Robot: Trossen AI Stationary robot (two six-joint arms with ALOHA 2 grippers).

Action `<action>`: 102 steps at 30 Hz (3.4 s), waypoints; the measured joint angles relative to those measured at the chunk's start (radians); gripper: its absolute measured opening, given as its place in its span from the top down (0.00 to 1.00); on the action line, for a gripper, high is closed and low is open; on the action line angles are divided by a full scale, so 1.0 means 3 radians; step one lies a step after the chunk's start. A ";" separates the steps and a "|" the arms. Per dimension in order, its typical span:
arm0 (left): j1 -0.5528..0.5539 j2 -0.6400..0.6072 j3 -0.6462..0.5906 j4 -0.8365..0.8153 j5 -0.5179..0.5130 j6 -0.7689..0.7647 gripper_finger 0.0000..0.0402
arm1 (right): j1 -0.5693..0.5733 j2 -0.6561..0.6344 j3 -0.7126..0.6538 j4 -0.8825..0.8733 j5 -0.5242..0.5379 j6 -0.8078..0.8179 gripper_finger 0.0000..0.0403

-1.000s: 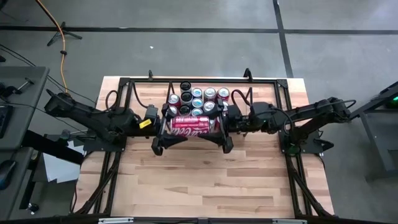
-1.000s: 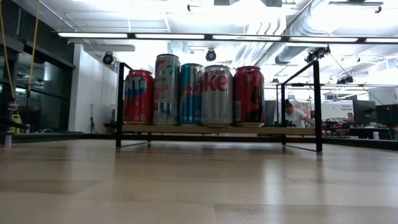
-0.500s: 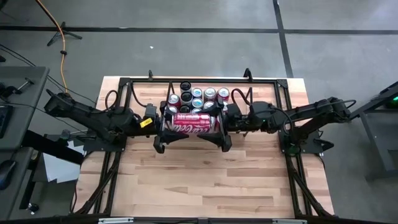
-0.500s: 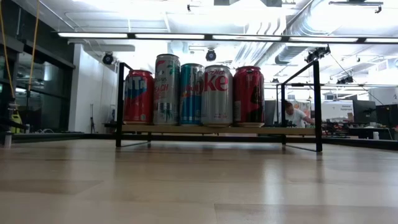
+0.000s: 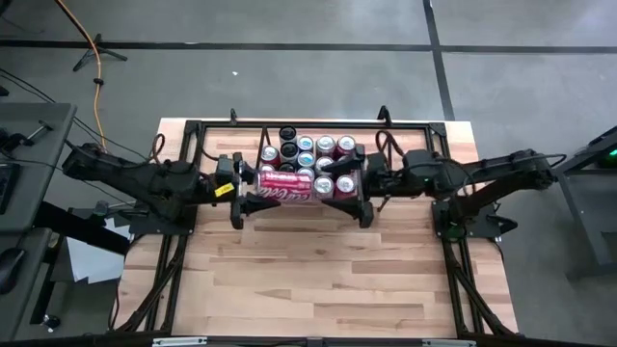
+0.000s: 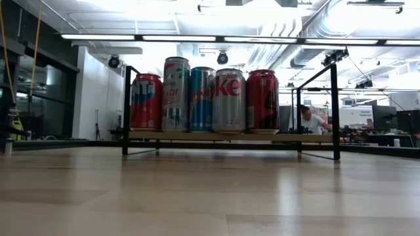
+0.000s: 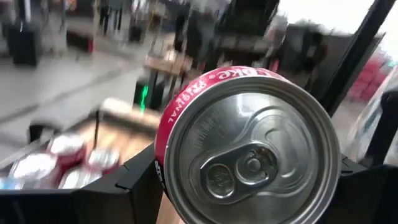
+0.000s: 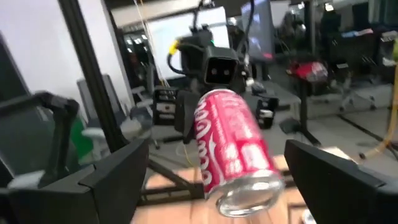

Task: Place canned beverage on shelf
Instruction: Put the red-white soda can on the shelf

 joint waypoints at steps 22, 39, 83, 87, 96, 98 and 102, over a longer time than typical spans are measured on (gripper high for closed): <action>0.0201 0.1847 0.1723 -0.2500 0.0737 0.0400 0.42 | 0.0210 0.0428 -0.0005 -0.1625 0.0128 0.0196 0.10; -0.0290 0.2298 0.1140 -0.2791 0.1200 -0.0344 0.42 | 0.0466 0.0355 -0.0006 -0.2564 0.0538 0.0780 0.10; -0.0199 0.2312 0.1201 -0.2761 0.1138 -0.0002 0.02 | 0.0469 0.0354 -0.0006 -0.2337 0.0674 0.0951 0.10; -0.0209 0.1892 0.1202 -0.2871 0.1074 -0.0211 0.01 | 0.0469 0.0354 -0.0006 -0.2030 0.0570 0.1038 0.10; -0.0581 0.0997 0.1204 -0.3324 -0.0255 -0.0965 0.02 | 0.0471 0.0828 -0.0003 -0.0845 0.0271 0.0749 0.10; -0.0679 0.0856 0.1204 -0.3391 -0.0546 -0.1112 0.02 | 0.0491 0.1013 -0.0003 -0.0667 0.0224 0.0640 0.10; -0.0784 0.0656 0.1204 -0.3493 -0.0763 -0.1324 0.02 | 0.0527 0.1366 -0.0003 -0.0289 0.0211 0.0434 0.10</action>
